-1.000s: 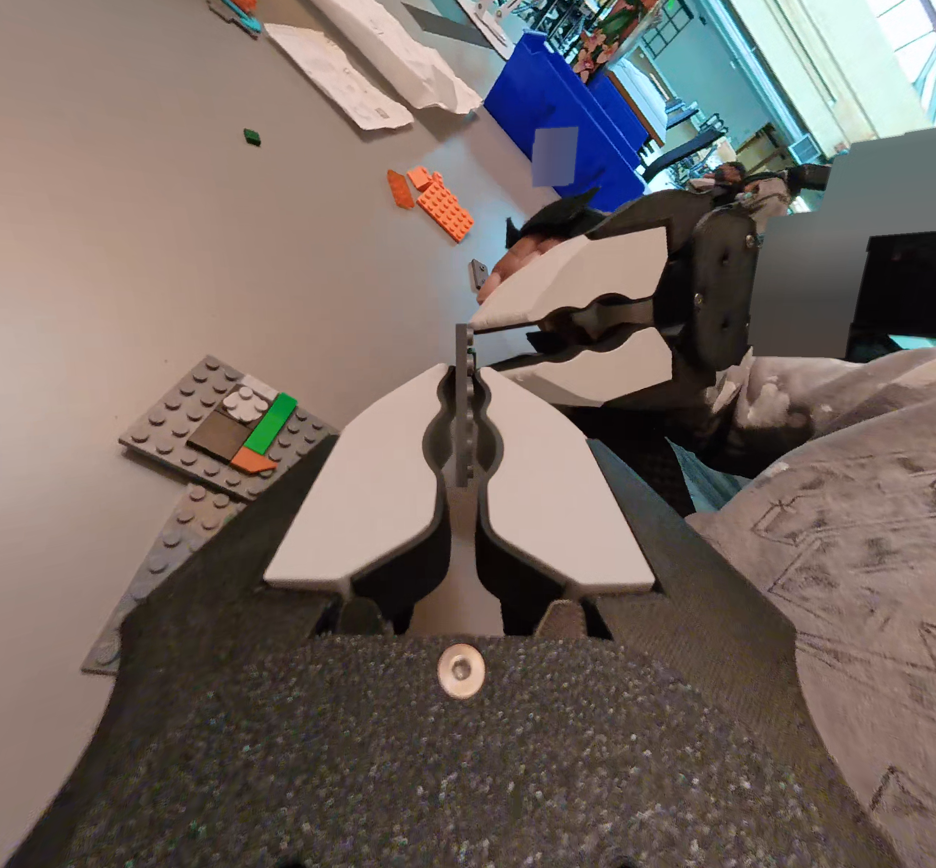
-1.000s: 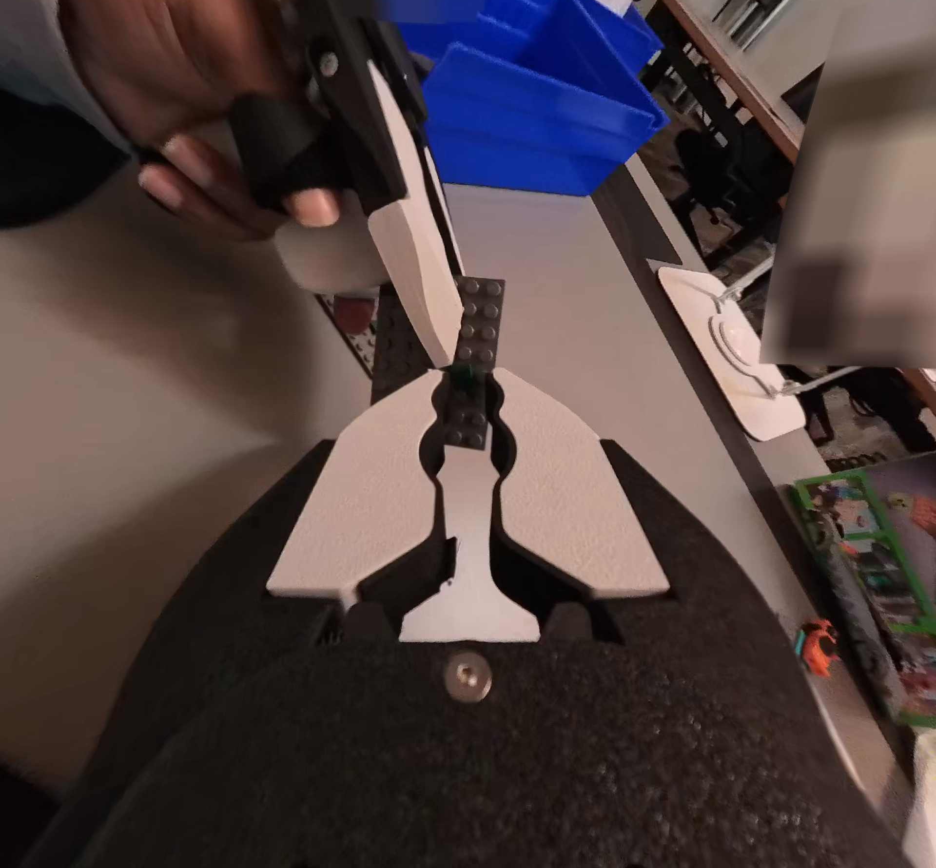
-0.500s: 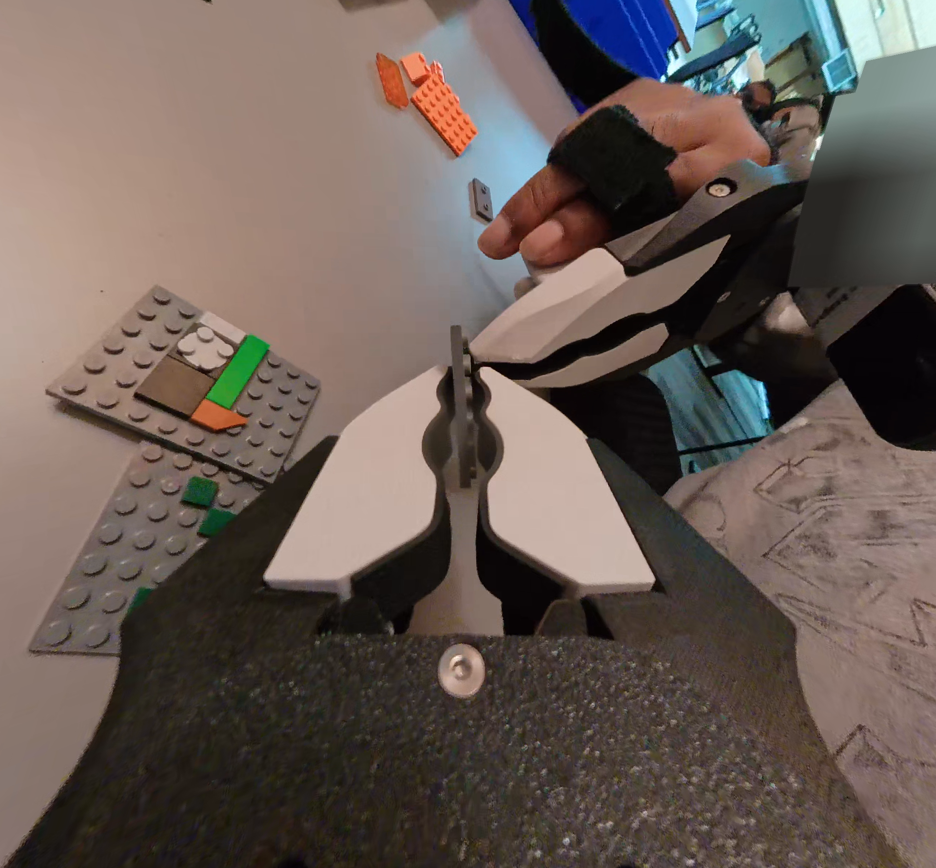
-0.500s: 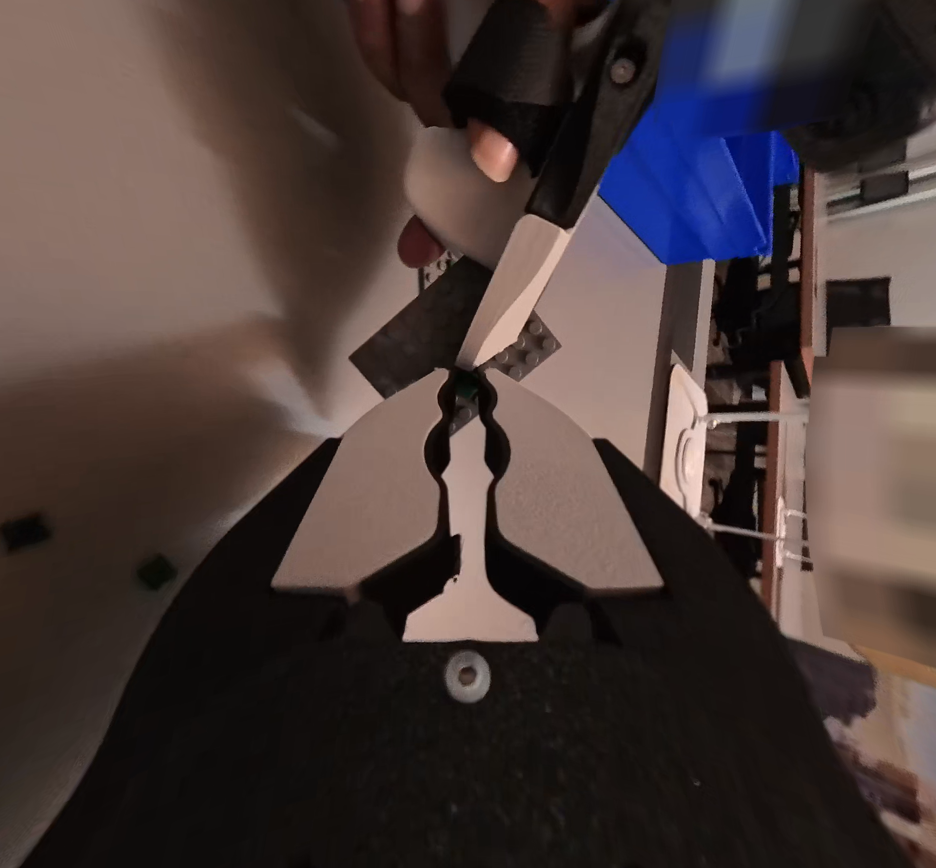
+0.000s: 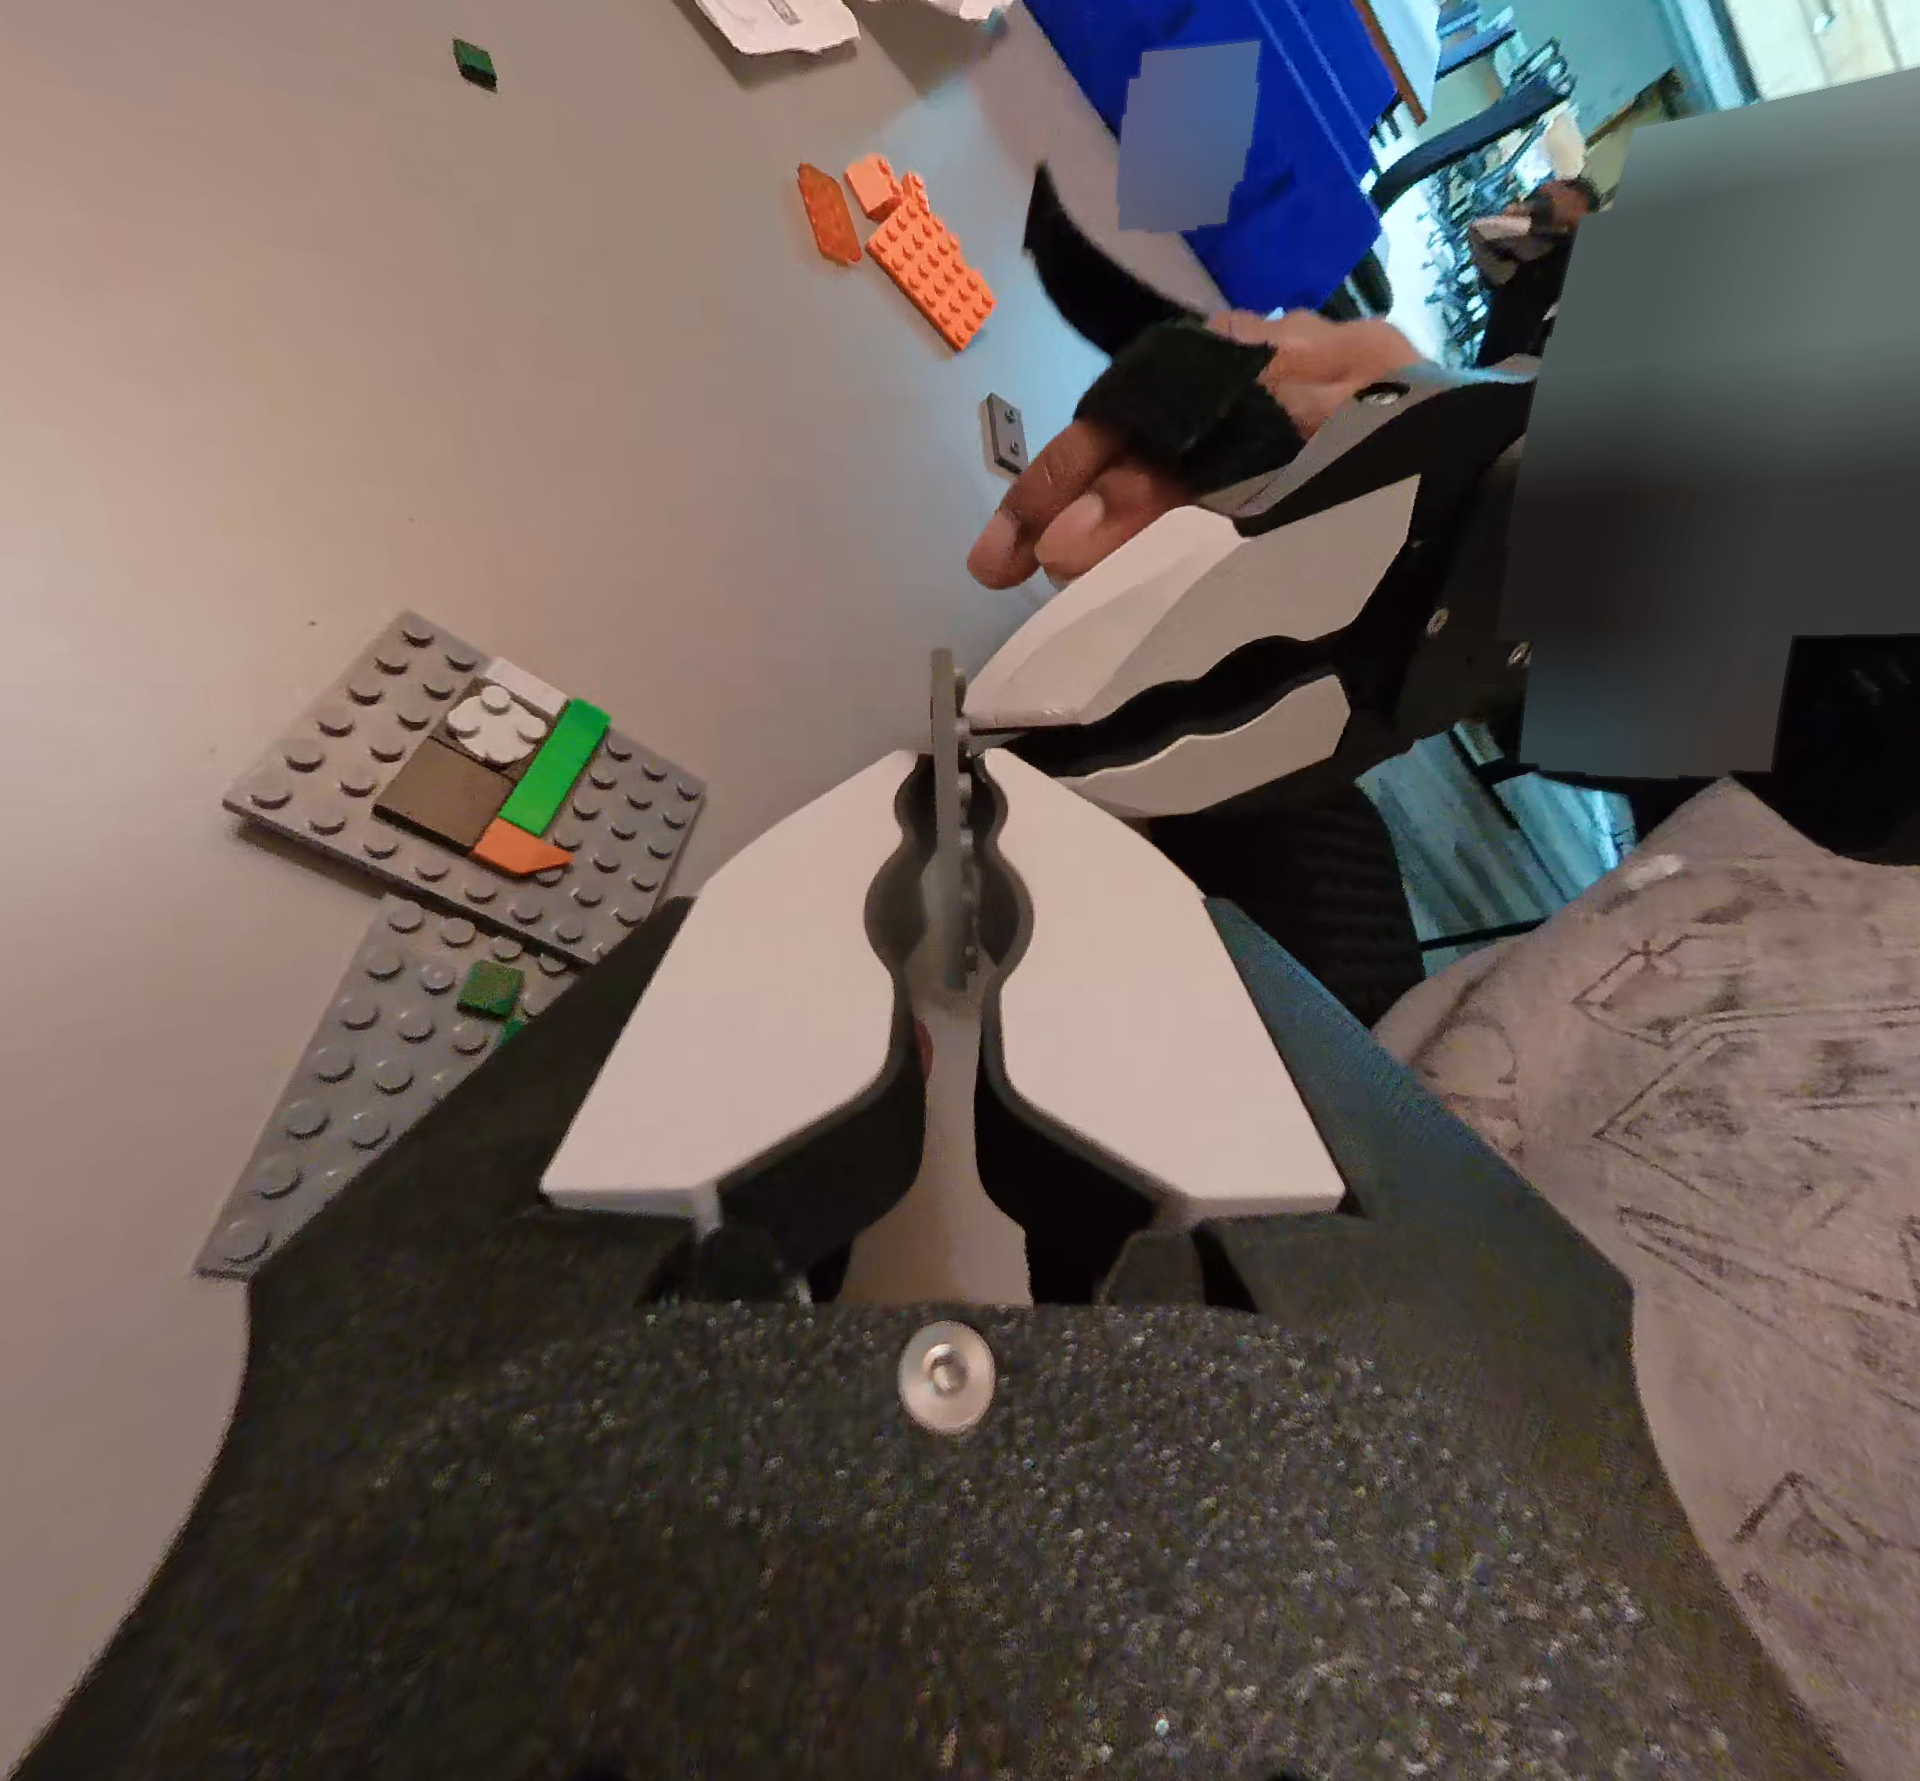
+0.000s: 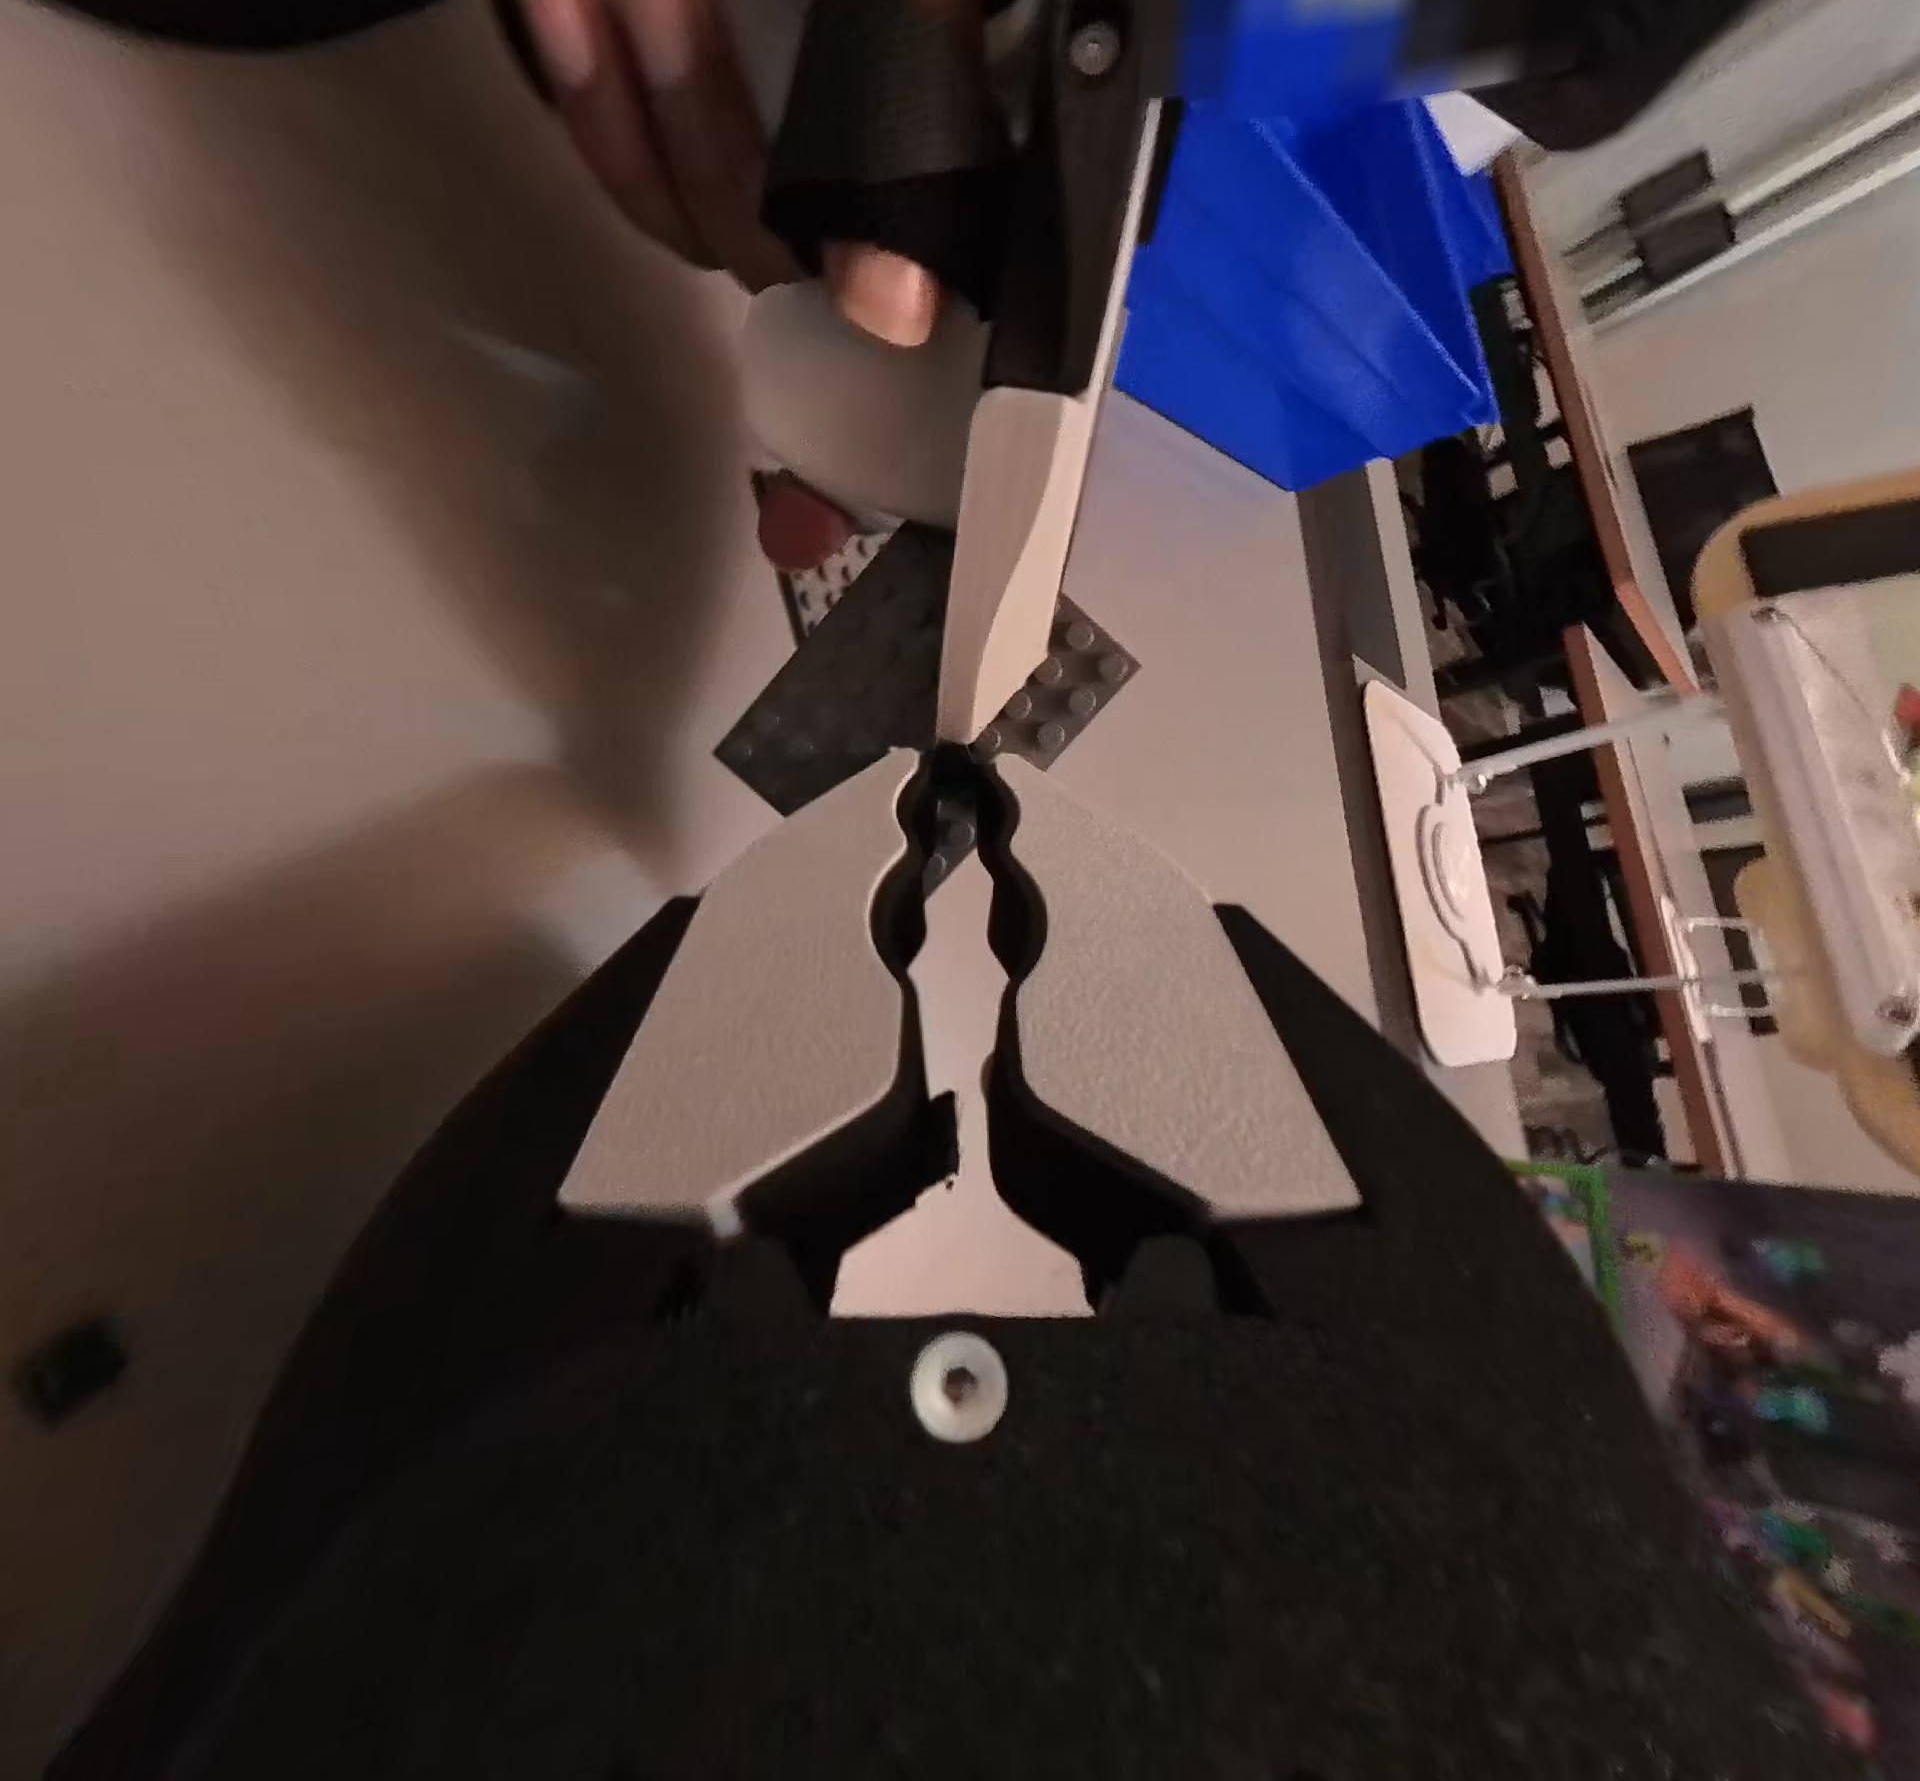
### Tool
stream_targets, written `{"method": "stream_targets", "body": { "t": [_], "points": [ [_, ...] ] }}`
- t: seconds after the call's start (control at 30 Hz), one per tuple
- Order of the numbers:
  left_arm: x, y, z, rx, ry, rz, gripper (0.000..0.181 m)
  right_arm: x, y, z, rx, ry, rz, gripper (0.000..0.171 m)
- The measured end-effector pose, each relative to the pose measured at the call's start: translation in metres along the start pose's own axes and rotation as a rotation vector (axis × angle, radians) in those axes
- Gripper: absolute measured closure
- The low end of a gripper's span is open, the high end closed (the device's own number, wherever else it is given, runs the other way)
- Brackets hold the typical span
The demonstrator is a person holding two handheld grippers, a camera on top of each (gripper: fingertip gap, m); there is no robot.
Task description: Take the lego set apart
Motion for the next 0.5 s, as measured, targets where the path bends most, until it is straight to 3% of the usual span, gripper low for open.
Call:
{"method": "stream_targets", "body": {
  "t": [0.3, 0.5],
  "points": [
    [-0.007, -0.016, 0.000, 0.044, -0.038, -0.107, 0.176, -0.009, 0.001, -0.009, 0.361, 0.095, -0.081, 0.171],
    [-0.006, -0.017, -0.001, 0.031, -0.036, -0.112, 0.176, -0.006, 0.002, -0.019, 0.270, 0.130, -0.037, 0.161]
  ]
}}
Point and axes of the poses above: each gripper's, where its closed fingertips meet, x out along the fingers, y out of its underside, z = x × y across the jaws, the point moved 2 cm from there along -x, back along the fingers, and after that the axes turned 1 degree about y, right-handed, at the moved point
